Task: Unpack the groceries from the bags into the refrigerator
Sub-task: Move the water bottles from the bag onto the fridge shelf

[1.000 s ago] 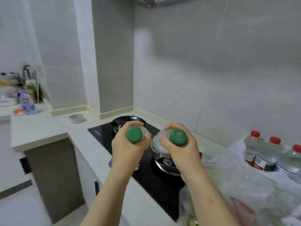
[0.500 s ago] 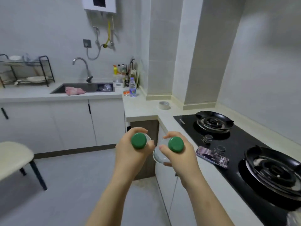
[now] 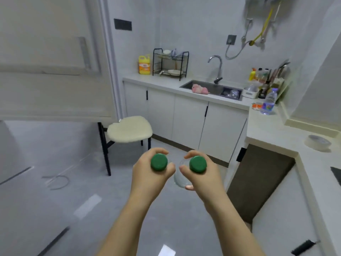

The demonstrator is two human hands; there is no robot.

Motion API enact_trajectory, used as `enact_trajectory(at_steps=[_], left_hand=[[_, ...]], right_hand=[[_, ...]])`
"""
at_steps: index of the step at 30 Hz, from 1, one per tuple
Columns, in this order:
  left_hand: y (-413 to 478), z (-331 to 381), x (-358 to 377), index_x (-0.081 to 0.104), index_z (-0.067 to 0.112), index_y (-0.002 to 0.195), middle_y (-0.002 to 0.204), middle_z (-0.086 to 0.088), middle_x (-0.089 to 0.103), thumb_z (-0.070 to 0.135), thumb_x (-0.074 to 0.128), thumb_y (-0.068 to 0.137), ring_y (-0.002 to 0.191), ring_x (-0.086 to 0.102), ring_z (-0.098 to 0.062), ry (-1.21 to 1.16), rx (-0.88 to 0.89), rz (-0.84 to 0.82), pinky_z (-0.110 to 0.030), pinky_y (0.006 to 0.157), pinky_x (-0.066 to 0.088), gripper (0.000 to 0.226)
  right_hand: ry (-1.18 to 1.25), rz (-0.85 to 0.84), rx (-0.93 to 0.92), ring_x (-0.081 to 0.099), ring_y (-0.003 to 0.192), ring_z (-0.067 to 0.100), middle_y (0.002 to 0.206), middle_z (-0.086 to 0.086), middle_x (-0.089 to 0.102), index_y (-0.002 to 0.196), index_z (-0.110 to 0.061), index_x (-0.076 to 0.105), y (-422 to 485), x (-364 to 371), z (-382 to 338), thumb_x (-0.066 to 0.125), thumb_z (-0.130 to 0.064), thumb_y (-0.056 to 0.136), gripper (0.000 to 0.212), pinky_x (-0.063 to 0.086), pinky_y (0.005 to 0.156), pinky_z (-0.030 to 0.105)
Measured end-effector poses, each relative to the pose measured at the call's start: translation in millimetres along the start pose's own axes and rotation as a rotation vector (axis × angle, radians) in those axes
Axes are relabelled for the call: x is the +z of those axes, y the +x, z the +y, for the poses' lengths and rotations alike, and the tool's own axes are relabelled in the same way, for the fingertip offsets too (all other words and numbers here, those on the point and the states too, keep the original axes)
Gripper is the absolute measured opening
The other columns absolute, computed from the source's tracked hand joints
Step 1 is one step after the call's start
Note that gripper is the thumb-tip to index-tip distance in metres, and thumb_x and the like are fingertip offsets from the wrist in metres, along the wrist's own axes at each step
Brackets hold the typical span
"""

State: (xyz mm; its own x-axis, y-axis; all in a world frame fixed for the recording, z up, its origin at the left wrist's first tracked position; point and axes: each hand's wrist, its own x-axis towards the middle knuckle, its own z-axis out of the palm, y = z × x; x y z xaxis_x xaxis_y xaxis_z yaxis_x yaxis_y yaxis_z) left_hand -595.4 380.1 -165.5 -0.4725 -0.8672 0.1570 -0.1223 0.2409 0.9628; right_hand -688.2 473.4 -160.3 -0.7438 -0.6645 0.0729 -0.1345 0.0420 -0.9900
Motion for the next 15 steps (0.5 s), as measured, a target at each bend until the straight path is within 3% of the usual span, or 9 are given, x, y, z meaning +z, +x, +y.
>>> enact_trajectory(at_steps=[5, 9, 15], left_hand=[[-10, -16, -42, 0.064, 0.031, 0.084, 0.07, 0.019, 0.059, 0.012, 0.069, 0.07, 0.065, 0.054, -0.003, 0.01, -0.074, 0.224, -0.043, 0.069, 0.055, 0.025], [-22, -24, -84, 0.063, 0.033, 0.082, 0.069, 0.024, 0.058, 0.013, 0.071, 0.069, 0.062, 0.052, -0.004, 0.043, -0.102, 0.409, -0.045, 0.068, 0.056, 0.025], [-34, -29, -154, 0.064, 0.032, 0.079, 0.065, 0.009, 0.059, 0.012, 0.072, 0.07, 0.054, 0.049, -0.001, 0.043, -0.12, 0.638, -0.045, 0.064, 0.056, 0.023]], right_hand=[[-0.007, -0.236, -0.032, 0.051, 0.067, 0.003, 0.079, -0.007, 0.053, 0.087, -0.027, 0.062, 3, 41, 3, 0.068, -0.007, 0.075, 0.024, 0.055, 0.076, 0.047], [-0.005, -0.41, -0.088, 0.048, 0.062, 0.004, 0.067, -0.016, 0.05, 0.081, -0.025, 0.06, 1, 83, 1, 0.067, -0.006, 0.075, 0.022, 0.053, 0.069, 0.048], [-0.006, -0.616, -0.154, 0.052, 0.07, 0.007, 0.079, -0.008, 0.055, 0.084, -0.027, 0.06, -5, 155, -13, 0.067, -0.007, 0.076, 0.023, 0.054, 0.072, 0.048]])
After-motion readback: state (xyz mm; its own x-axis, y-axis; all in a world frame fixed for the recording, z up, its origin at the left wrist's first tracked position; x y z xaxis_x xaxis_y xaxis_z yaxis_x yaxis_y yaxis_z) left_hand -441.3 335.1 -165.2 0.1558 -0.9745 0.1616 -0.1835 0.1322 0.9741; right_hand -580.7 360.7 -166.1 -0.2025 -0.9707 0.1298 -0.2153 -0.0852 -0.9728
